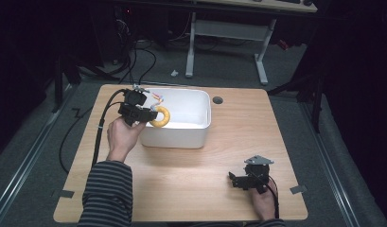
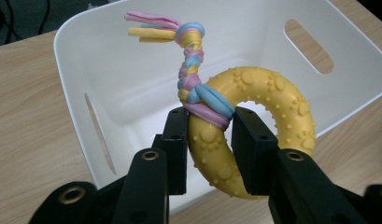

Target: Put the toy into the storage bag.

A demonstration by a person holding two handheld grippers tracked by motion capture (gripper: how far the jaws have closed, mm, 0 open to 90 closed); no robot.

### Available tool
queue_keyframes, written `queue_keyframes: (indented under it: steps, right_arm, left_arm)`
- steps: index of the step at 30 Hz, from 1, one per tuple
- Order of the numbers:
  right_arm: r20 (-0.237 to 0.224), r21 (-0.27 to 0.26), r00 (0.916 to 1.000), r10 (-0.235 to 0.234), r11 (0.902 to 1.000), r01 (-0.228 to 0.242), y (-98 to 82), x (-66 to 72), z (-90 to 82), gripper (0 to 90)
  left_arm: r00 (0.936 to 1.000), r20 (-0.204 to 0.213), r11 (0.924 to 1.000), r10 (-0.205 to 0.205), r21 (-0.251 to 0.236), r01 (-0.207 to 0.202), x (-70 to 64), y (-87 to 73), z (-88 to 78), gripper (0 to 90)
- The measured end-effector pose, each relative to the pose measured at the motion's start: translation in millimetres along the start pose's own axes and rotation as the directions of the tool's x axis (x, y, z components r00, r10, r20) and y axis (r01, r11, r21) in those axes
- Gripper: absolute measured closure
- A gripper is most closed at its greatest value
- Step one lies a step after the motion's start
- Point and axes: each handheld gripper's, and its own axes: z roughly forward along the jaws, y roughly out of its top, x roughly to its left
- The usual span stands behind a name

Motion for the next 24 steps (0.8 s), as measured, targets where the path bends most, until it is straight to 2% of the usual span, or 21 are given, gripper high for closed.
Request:
queue_keyframes:
  steps: [15,24]
  right_arm:
    - [0.000,0.000,1.0000,0.002,1.0000,-0.002,0.0,0.3,-0.1,0.1]
    - [0.000,0.000,1.0000,0.002,1.0000,-0.002,0.0,0.3,-0.1,0.1]
  left_arm:
    - [0.9997,0.005,0.9997,-0.024,0.001,0.024,-0.7,3.2,21.0,67.4]
    - [0.9996,0.006,0.9993,-0.028,0.026,0.028,-1.8,3.6,33.0,67.4]
